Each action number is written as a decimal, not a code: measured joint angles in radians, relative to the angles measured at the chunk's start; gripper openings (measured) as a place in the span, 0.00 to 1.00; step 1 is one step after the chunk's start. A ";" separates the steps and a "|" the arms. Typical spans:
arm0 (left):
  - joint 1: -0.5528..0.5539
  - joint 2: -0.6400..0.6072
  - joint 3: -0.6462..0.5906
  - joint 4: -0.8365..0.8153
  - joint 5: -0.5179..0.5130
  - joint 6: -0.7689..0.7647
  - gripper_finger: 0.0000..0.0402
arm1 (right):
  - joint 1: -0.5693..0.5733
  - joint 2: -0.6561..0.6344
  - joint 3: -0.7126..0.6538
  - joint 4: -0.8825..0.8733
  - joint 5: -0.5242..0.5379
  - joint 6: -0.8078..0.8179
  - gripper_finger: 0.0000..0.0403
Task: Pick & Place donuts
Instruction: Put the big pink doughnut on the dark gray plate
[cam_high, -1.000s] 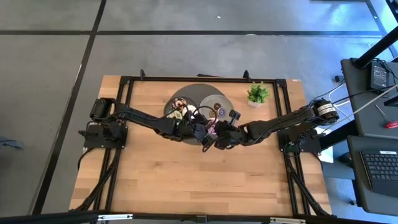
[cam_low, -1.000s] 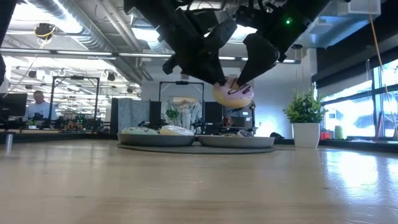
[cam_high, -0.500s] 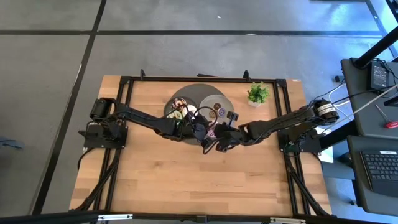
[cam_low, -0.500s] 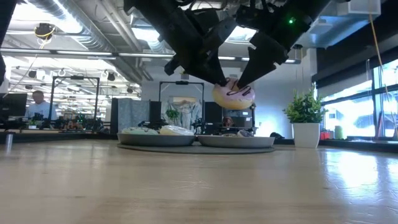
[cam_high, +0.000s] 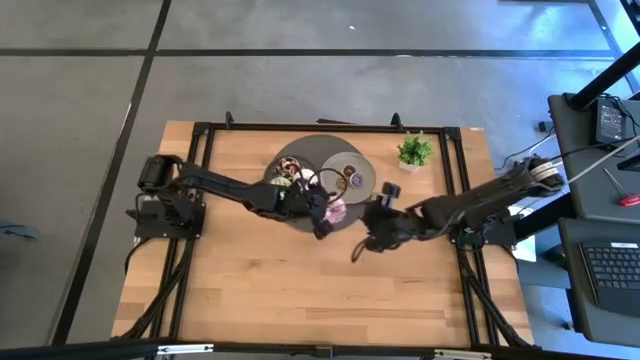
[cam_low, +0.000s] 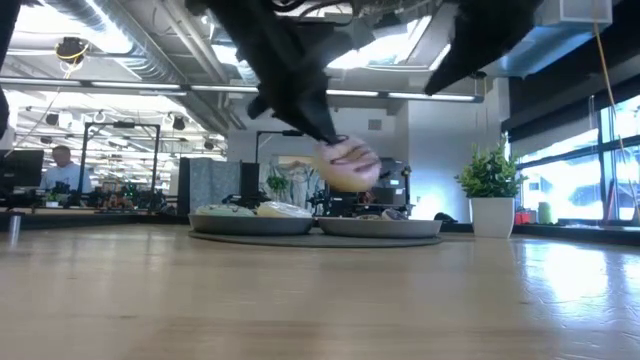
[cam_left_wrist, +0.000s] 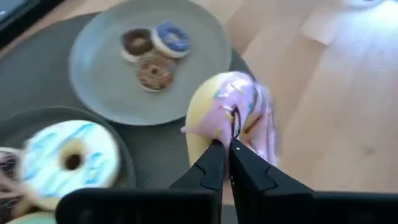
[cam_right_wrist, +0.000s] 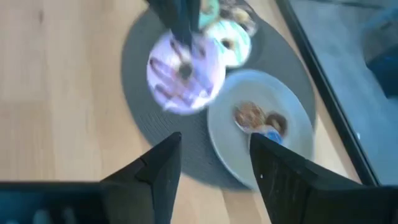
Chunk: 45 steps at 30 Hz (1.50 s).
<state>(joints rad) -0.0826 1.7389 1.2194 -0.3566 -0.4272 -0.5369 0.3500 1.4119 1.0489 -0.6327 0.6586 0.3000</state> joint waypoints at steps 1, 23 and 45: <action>0.008 -0.012 0.001 -0.024 0.002 0.000 0.03 | 0.013 -0.019 0.000 -0.040 0.011 0.031 0.48; 0.440 -0.339 -0.335 -0.036 0.407 0.021 0.03 | 0.068 -0.098 -0.200 -0.142 0.108 0.353 0.49; 0.557 -0.334 -0.489 0.107 0.331 -0.049 0.07 | 0.065 -0.103 -0.203 -0.123 0.126 0.349 0.49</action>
<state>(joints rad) 0.4740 1.4052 0.7300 -0.2493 -0.0967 -0.5860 0.4145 1.3090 0.8455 -0.7559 0.7845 0.6495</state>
